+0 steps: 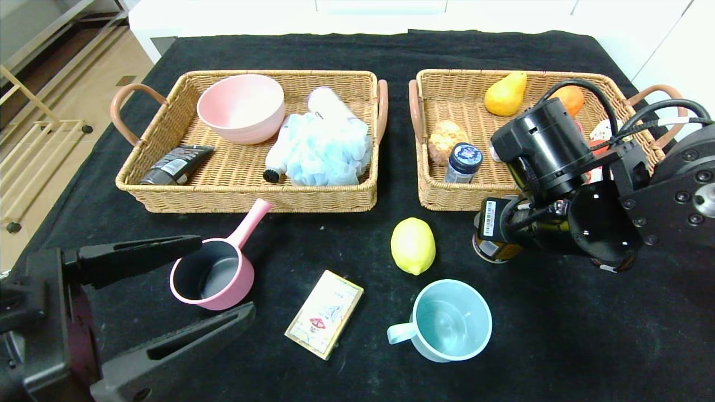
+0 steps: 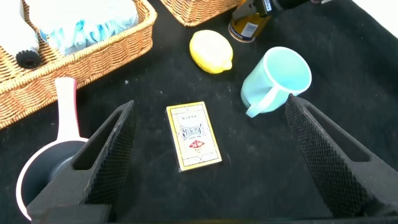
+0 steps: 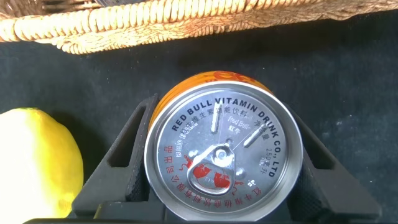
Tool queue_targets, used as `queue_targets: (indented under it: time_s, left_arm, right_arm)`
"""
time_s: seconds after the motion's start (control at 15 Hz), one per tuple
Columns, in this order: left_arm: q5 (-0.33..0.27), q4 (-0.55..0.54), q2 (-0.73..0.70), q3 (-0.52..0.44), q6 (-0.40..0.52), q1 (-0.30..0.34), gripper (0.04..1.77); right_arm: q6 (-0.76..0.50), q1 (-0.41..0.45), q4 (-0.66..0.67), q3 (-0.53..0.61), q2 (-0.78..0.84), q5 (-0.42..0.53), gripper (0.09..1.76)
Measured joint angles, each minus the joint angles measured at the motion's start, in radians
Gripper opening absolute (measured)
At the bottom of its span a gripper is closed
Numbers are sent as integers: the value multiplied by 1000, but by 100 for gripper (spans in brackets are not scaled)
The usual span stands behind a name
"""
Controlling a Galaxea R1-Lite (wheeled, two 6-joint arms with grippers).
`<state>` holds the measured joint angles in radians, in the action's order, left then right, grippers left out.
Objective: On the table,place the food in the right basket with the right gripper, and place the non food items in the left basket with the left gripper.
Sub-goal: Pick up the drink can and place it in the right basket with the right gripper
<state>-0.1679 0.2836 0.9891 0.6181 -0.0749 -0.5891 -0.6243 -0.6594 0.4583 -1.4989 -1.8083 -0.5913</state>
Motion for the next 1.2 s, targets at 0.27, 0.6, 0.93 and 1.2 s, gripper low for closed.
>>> queue_targets:
  time_s: [0.27,0.6,0.93,1.2]
  left_arm:
    - [0,1,-1,-1,0,0,172]
    - [0,0,-1,-1,-1,0,172]
    - [0,-2,0,-4,-3,0,172]
    - [0,-2,2,-5,-3,0,172]
  right_arm:
    - [20,-12,8,-3,48,0,118]
    - [50,-10,63,-33,114,-2,118]
    - [109,51,95,-120,147,-3,118]
    - [150,127,83,-203,139,-2,118]
